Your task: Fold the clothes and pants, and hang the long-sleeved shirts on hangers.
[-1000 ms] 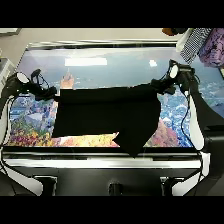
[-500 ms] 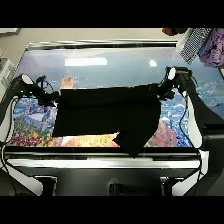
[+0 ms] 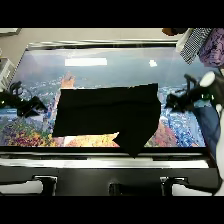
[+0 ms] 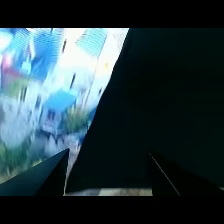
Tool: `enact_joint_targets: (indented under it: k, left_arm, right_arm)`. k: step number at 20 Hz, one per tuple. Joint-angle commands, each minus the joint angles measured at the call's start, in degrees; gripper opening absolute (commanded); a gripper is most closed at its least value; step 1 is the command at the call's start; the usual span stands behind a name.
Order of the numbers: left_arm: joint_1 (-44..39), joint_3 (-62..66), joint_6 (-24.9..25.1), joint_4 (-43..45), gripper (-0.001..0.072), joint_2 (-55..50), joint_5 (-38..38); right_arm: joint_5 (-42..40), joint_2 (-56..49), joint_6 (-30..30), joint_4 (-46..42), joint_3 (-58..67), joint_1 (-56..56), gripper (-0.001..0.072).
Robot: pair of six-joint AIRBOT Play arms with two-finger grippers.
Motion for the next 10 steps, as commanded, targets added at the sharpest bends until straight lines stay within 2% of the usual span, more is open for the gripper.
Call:
enact_joint_targets:
  k: [1, 5, 10]
  left_arm:
    - [3.65, -13.66, 0.07, -3.17, 0.0532, 9.73, 2.91]
    - [2.75, -17.70, 0.55, -3.17, 0.0531, 13.42, 4.22]
    - [0.66, -17.70, 1.62, -3.17, 0.0531, 13.44, 4.31]
  right_arm:
    - [-5.86, 11.02, -3.74, 10.47, -21.97, -2.25, 0.0382]
    - [-9.70, 14.88, -8.94, 19.91, -37.40, -2.23, 0.0417]
    - [-13.84, 14.88, -11.61, 25.14, -44.94, -2.23, 0.0417]
